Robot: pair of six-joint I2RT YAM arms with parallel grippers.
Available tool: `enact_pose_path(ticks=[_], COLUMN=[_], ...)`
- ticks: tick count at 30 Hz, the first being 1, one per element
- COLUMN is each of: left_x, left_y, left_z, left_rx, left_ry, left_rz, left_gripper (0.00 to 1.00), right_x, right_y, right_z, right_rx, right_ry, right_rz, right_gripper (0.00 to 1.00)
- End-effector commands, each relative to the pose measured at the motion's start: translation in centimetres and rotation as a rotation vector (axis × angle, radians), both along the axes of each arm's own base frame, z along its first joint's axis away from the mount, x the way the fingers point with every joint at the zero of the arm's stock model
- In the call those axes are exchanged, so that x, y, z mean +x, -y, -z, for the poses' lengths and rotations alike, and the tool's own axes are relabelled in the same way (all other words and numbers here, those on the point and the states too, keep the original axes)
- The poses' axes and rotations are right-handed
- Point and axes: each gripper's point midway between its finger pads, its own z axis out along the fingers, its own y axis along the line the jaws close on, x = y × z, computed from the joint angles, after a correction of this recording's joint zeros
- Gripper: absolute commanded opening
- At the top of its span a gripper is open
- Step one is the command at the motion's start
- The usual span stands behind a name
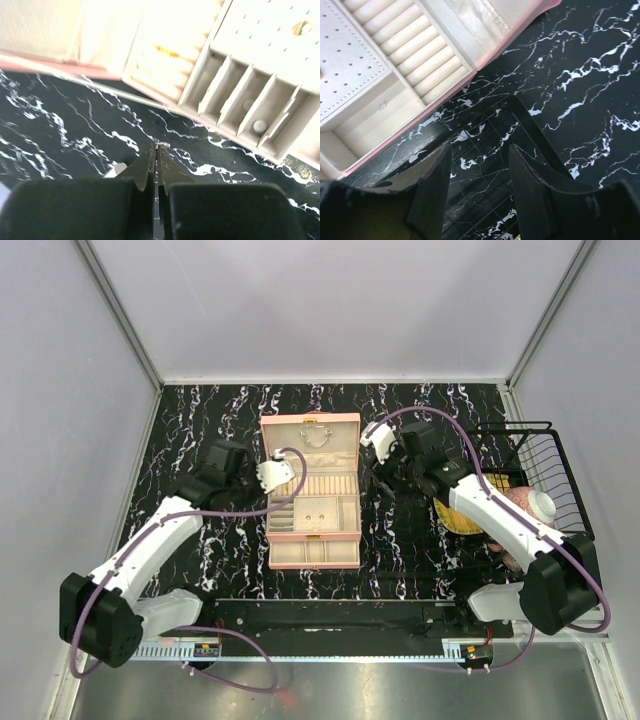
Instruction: Organize the mixed jewelry
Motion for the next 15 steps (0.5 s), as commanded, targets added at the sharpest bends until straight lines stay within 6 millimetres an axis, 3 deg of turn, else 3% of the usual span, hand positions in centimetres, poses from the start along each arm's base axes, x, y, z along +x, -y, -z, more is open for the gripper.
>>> enact_pose_path(ticks=[1,2,4,5,8,9,11,15], left_x=[0.9,1.2,1.1,1.6,1.7,1.2,1.0,-0.4], left_y=[2.4,2.1,3.7,3.8,5.8,7.3,8.4,12.1], left_z=[-5.2,-6.6,-7.7,-9.4,-11.8,-11.7,-11.8,-9.4], left_rx=[0.048,0.084,0.107,0.119,0.148,0.164,0.189,0.206], left_ry=[0.164,0.201,0.233,0.281,0.355,0.362,0.383,0.340], left_rz=[-0.028,-0.053,-0.025,-0.050,-0.039,-0.002,0.007,0.073], left_gripper=[0.00,0.00,0.00,0.00,0.00,0.00,0.00,0.00], right_x=[2.4,2.6,2.7,2.8,2.9,3.0,3.2,3.5], right_y=[0.5,0.6,0.5,0.5,0.8,0.9,1.3,2.2], right_z=[-2.5,-2.4,-2.4,-2.5,-2.5,-2.4,-2.6,-3.0], right_rx=[0.003,0.000,0.000,0.000,-0.009,-0.014,-0.024,-0.024], right_ry=[0.074,0.074,0.072,0.074,0.079,0.082,0.092,0.106], right_rz=[0.083,0.088,0.089,0.091,0.105,0.110,0.130,0.169], right_gripper=[0.55,0.55,0.55,0.55,0.55,0.55,0.54,0.54])
